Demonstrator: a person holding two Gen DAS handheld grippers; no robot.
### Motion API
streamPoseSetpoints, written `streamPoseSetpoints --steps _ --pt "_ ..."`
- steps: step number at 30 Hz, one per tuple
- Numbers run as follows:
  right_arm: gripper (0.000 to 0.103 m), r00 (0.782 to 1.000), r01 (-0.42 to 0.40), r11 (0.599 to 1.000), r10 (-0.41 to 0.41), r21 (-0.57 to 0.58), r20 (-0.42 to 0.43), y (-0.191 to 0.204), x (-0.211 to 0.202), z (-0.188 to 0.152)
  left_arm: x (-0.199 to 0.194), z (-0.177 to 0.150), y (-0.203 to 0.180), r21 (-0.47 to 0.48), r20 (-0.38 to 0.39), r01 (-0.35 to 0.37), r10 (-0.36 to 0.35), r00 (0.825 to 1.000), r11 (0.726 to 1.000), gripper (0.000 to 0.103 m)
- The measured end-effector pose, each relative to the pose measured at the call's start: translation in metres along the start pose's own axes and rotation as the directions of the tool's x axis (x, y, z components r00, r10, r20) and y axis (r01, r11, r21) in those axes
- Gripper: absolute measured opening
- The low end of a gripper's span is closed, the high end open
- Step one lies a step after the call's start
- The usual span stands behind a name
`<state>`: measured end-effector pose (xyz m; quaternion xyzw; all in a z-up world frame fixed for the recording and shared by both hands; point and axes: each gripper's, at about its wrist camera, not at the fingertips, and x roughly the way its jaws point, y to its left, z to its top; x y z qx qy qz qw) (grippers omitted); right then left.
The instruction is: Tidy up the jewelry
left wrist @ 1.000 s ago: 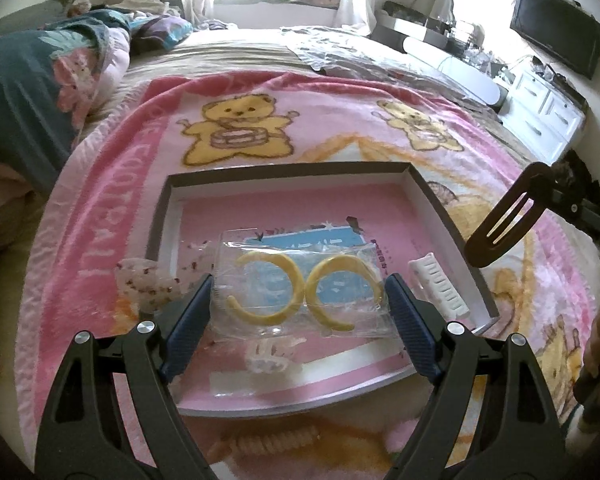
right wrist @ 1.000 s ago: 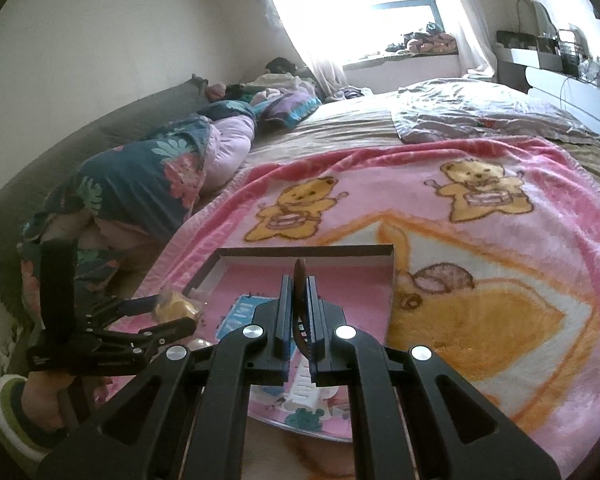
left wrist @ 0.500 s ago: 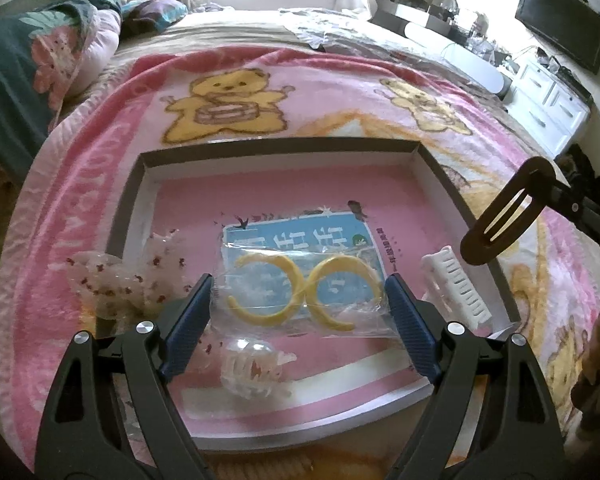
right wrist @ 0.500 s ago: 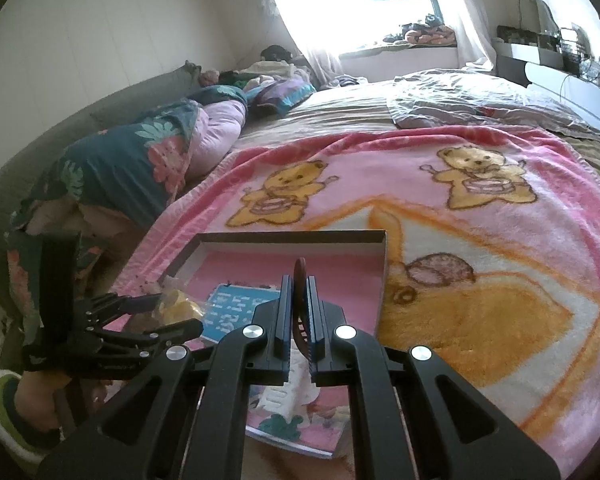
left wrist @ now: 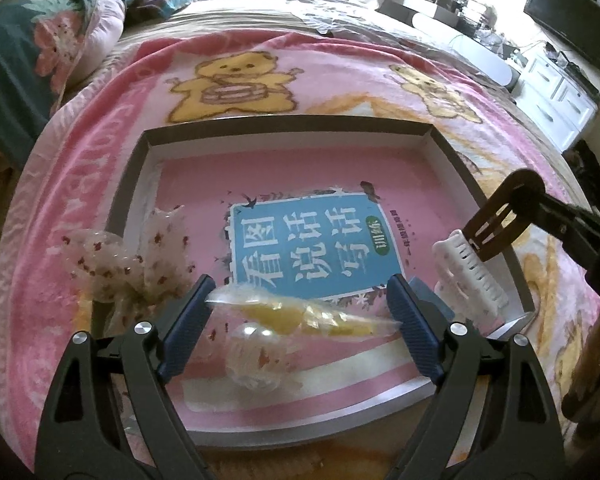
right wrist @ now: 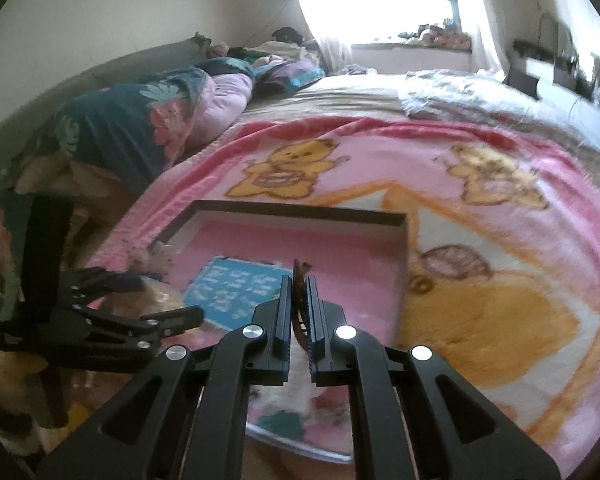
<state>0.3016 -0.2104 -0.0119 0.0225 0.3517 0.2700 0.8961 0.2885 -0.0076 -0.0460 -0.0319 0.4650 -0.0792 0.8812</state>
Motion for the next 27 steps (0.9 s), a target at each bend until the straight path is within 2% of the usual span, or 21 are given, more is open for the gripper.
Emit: streamPoseSetpoints --steps 3,8,12,14,16,19,22,27 --pt "0.01 0.999 -0.049 0.998 0.05 0.044 -0.013 -0.001 0.0 0.0 -0.005 -0.001 0.003 -0.008 0.008 0.001 -0.001 1.0 1.0 0.08" --pt "0.013 0.996 -0.083 0.994 0.086 0.077 -0.027 -0.001 -0.002 0.0 -0.017 -0.005 0.009 -0.024 0.02 -0.002 0.002 1.0 1.0 0.08" --pt "0.035 0.994 -0.104 0.989 0.105 0.103 -0.011 0.001 -0.012 -0.001 -0.032 -0.008 0.015 -0.045 0.039 0.004 -0.002 0.999 0.999 0.08" --pt "0.038 0.995 -0.103 0.989 0.103 0.102 0.0 0.001 -0.018 -0.001 -0.039 -0.009 0.018 -0.055 0.048 0.006 -0.004 0.999 0.998 0.08" --pt "0.048 0.994 -0.11 0.988 0.109 0.109 0.017 0.002 -0.027 0.0 -0.048 -0.009 0.02 -0.068 0.062 0.017 -0.012 0.998 0.998 0.08" --pt "0.058 0.993 -0.107 0.988 0.102 0.109 0.051 0.003 -0.043 0.001 -0.064 -0.011 0.023 -0.083 0.087 0.028 -0.021 0.996 0.996 0.08" --pt "0.071 0.993 -0.093 0.99 0.084 0.104 0.084 0.004 -0.059 0.001 -0.079 -0.013 0.023 -0.092 0.111 0.034 -0.024 0.994 0.995 0.083" --pt "0.086 0.988 -0.074 0.991 0.058 0.114 0.14 0.009 -0.09 0.003 -0.103 -0.017 0.024 -0.114 0.139 0.052 -0.036 0.99 0.992 0.089"
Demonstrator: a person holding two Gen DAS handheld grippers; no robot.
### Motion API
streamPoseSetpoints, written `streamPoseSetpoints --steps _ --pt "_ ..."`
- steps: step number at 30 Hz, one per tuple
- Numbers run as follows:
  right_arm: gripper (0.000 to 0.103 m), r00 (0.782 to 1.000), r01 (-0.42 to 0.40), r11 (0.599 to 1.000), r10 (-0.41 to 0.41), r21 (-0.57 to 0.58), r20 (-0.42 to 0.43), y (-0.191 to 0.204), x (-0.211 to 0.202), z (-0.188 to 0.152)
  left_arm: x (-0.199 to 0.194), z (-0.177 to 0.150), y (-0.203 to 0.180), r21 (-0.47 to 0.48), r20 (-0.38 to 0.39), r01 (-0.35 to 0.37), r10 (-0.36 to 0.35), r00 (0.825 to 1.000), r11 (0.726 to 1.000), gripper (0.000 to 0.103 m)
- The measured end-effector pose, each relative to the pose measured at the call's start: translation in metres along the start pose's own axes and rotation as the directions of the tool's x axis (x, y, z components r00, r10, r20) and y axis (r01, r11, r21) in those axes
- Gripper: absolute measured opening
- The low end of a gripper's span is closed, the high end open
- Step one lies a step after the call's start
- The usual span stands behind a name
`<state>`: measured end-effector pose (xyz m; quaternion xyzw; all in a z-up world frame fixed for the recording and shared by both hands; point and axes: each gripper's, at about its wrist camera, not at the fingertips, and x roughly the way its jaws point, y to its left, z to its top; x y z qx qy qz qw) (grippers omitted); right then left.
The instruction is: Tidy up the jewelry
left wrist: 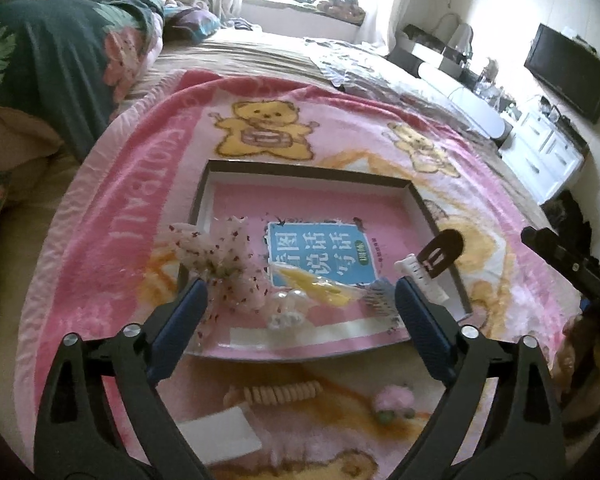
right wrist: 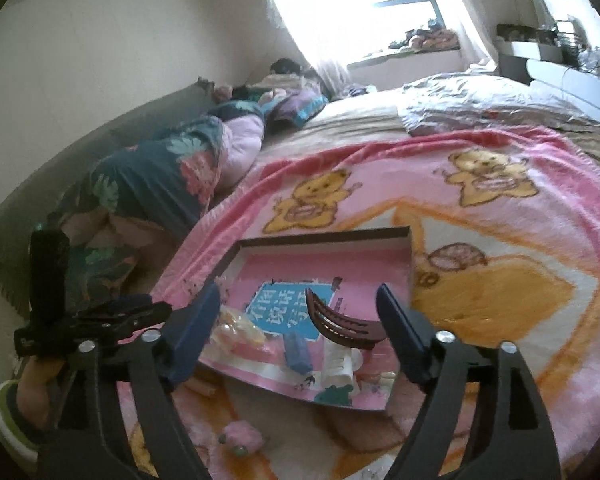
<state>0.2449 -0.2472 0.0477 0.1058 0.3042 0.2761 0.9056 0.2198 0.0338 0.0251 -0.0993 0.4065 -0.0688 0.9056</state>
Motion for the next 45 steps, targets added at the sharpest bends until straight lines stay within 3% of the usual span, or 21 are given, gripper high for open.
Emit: streamPoseSetpoints --steps 5,19,29,45 --pt "0.094 0.999 0.017 1.0 -0.016 -0.024 0.047 0.013 -0.029 -0.003 -0.026 -0.001 -0.002 -0.005 0.043 -0.004 0.005 0.999 1.0 0.093" --pt "0.094 0.995 0.06 0.997 -0.057 -0.038 0.079 0.038 -0.075 -0.023 -0.088 -0.02 -0.01 0.022 0.131 0.001 -0.004 0.991 1.0 0.094" --pt "0.095 0.995 0.066 0.996 -0.061 -0.065 0.083 0.059 -0.094 -0.033 -0.109 -0.039 -0.008 0.029 0.149 0.008 -0.012 0.989 1.0 0.094" --pt "0.095 0.995 0.09 0.993 -0.085 -0.077 0.058 0.065 -0.111 -0.057 -0.112 -0.073 -0.017 0.062 0.117 0.006 -0.013 0.993 0.998 0.094"
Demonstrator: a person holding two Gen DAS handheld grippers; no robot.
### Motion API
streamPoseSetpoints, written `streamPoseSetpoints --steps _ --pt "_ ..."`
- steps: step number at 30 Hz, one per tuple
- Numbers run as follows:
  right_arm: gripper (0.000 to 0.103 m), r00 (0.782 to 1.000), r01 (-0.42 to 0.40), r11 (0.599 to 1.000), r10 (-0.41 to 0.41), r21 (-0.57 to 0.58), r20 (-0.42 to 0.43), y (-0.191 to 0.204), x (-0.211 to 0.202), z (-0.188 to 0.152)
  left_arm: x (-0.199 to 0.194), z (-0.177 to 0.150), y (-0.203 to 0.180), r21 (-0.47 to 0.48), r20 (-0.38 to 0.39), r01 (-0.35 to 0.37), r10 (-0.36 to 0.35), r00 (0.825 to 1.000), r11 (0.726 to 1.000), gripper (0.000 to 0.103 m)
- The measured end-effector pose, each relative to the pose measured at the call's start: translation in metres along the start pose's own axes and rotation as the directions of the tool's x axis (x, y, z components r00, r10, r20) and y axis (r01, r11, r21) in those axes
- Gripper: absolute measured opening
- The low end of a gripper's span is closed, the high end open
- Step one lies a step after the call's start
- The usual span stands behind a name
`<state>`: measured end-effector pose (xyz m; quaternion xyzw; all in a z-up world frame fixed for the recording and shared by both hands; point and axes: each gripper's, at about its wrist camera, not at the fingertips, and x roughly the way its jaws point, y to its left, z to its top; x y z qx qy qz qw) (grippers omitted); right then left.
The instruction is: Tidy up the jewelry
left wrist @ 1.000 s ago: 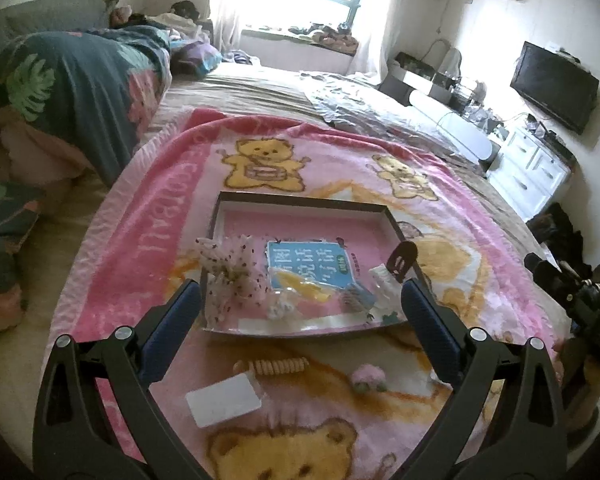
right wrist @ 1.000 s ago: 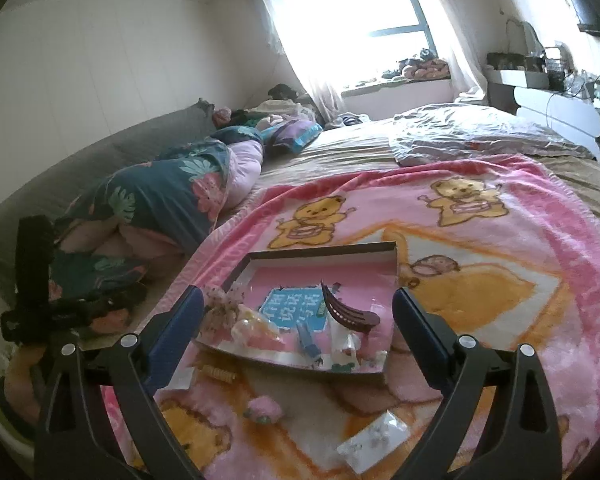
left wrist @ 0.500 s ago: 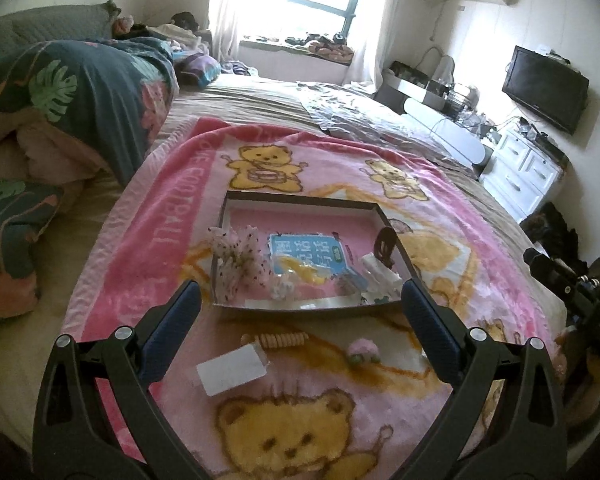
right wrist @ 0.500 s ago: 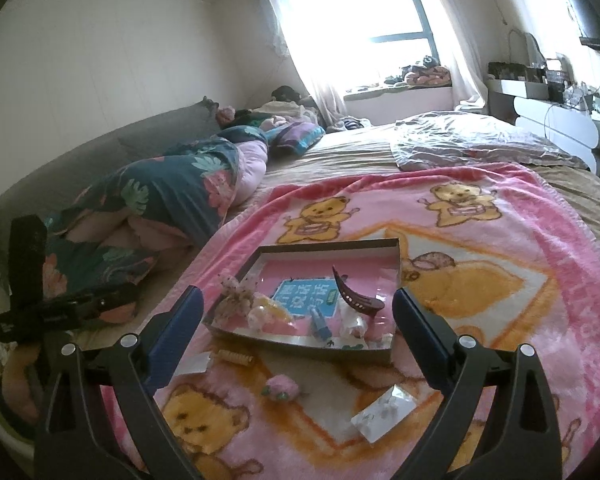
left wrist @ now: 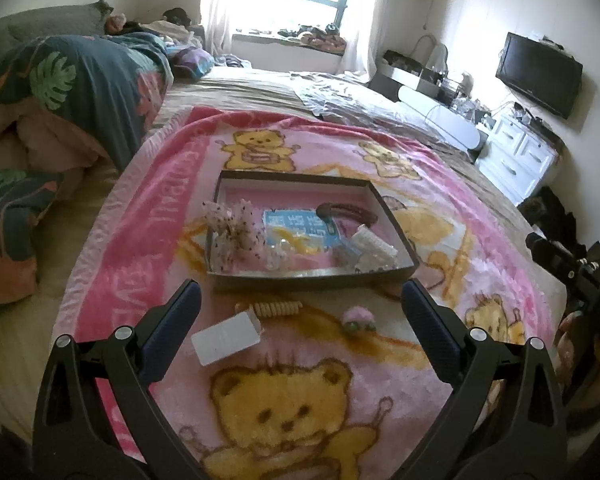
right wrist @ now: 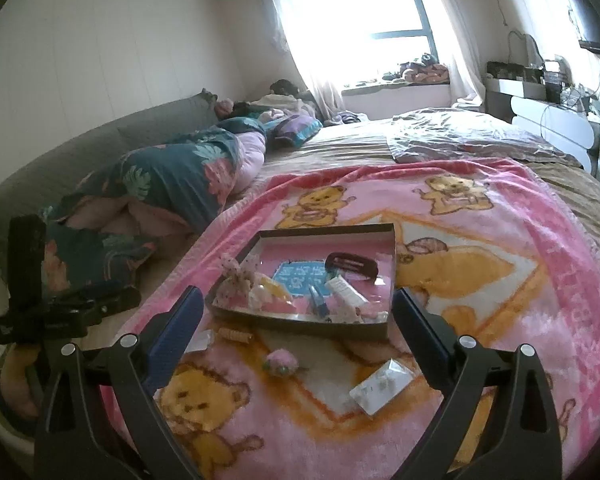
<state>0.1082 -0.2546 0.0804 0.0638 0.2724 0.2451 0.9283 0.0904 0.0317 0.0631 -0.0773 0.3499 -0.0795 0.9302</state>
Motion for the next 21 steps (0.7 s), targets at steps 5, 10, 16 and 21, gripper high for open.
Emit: streamPoseSetpoints --steps 5,10,16,21 --pt "0.095 1.0 0.003 1.0 -0.003 0.004 -0.012 -0.002 -0.003 -0.007 0.003 -0.011 0.0 0.01 -0.025 -0.006 0.006 1.0 1.0 0.094" --pt "0.095 0.999 0.012 1.0 -0.012 0.009 -0.033 -0.005 -0.004 -0.017 0.009 -0.026 0.0 0.016 -0.058 -0.009 0.01 0.998 1.0 0.094" --pt "0.095 0.998 0.023 1.0 -0.023 0.0 -0.063 -0.005 -0.004 -0.029 0.013 -0.042 0.0 0.034 -0.093 -0.022 0.025 0.995 0.999 0.094" --pt "0.095 0.996 0.034 0.999 -0.035 -0.002 -0.088 -0.008 -0.004 -0.04 0.015 -0.057 0.0 0.053 -0.124 -0.024 0.031 0.992 0.998 0.094"
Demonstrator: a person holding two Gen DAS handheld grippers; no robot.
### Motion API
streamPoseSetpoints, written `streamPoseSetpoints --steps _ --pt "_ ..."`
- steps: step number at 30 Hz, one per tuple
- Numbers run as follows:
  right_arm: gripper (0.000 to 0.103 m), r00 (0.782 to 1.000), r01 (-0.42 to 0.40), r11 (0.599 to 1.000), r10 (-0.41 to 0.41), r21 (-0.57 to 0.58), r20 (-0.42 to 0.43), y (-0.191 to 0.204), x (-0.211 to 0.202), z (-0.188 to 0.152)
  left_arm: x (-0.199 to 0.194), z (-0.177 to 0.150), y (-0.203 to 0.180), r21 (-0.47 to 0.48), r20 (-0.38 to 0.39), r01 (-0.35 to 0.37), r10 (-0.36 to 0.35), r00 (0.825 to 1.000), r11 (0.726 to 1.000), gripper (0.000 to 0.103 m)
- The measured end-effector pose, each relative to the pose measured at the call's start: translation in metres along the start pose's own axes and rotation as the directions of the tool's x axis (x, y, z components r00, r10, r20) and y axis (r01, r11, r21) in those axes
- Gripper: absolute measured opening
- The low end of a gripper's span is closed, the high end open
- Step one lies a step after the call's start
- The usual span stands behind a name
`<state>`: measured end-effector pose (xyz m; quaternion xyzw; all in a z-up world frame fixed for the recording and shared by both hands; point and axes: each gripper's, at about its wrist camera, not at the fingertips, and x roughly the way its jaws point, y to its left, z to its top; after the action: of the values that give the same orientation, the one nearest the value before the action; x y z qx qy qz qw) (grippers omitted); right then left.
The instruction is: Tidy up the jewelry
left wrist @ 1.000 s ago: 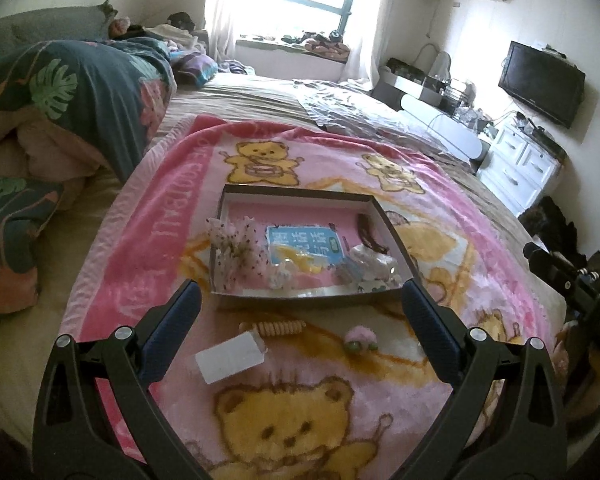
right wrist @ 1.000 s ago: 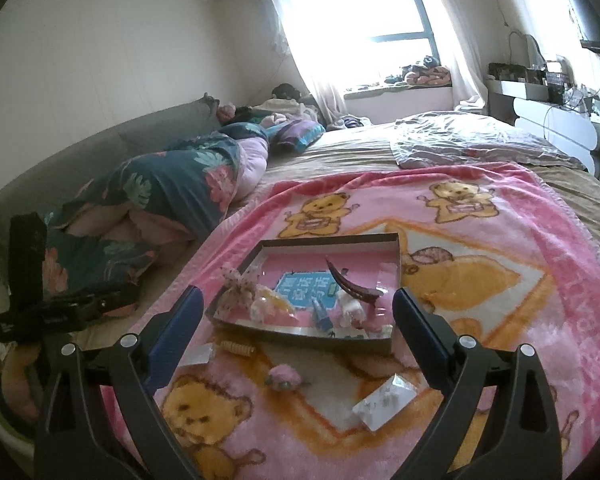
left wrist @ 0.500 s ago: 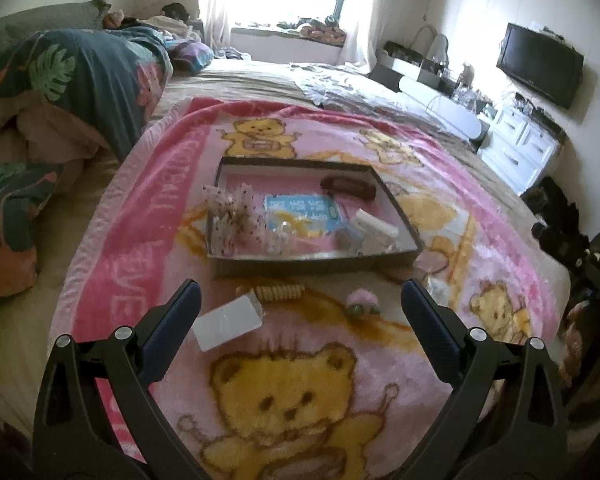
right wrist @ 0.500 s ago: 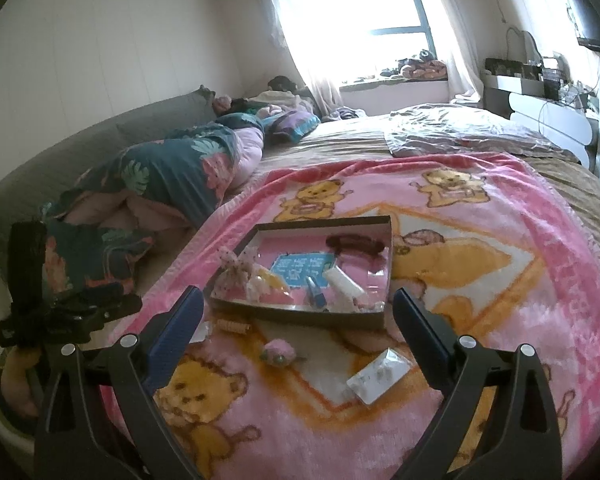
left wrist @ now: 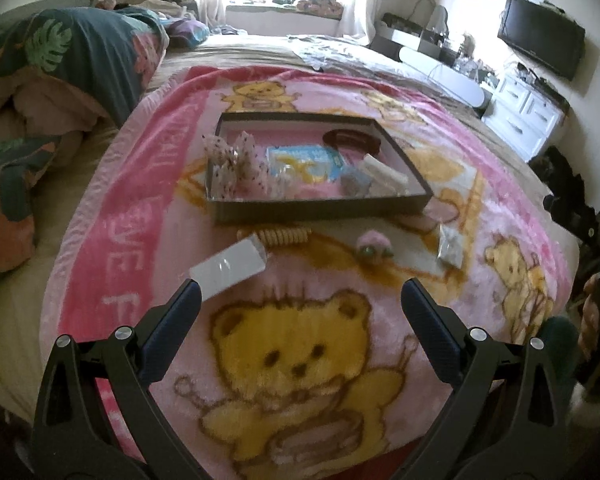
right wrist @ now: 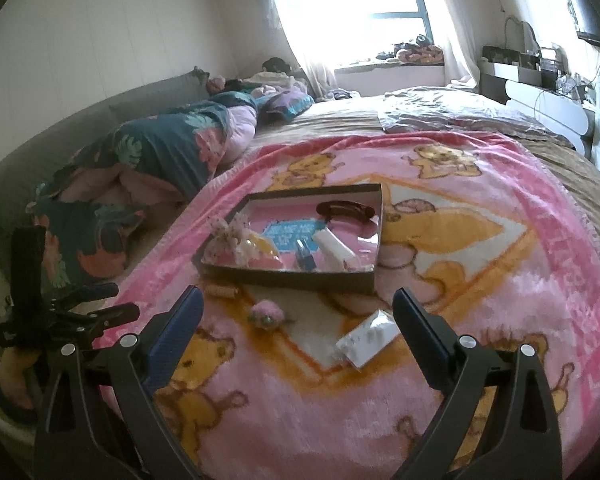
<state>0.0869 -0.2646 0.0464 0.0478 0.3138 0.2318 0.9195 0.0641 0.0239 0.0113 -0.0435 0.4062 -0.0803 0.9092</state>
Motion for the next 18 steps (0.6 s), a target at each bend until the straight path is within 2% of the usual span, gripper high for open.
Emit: streamPoseSetpoints --steps 8,18 --pt "0.095 0.999 0.011 1.0 -0.011 -0.01 -0.049 0.0 0.006 -0.018 0.01 -0.019 0.005 0.004 -0.047 -0.01 0.01 0.999 1.0 0.094" --pt "0.095 0.992 -0.012 0.997 0.003 -0.071 -0.129 0.02 0.034 -0.036 0.027 -0.033 0.026 -0.016 -0.073 -0.056 0.055 0.996 0.998 0.094"
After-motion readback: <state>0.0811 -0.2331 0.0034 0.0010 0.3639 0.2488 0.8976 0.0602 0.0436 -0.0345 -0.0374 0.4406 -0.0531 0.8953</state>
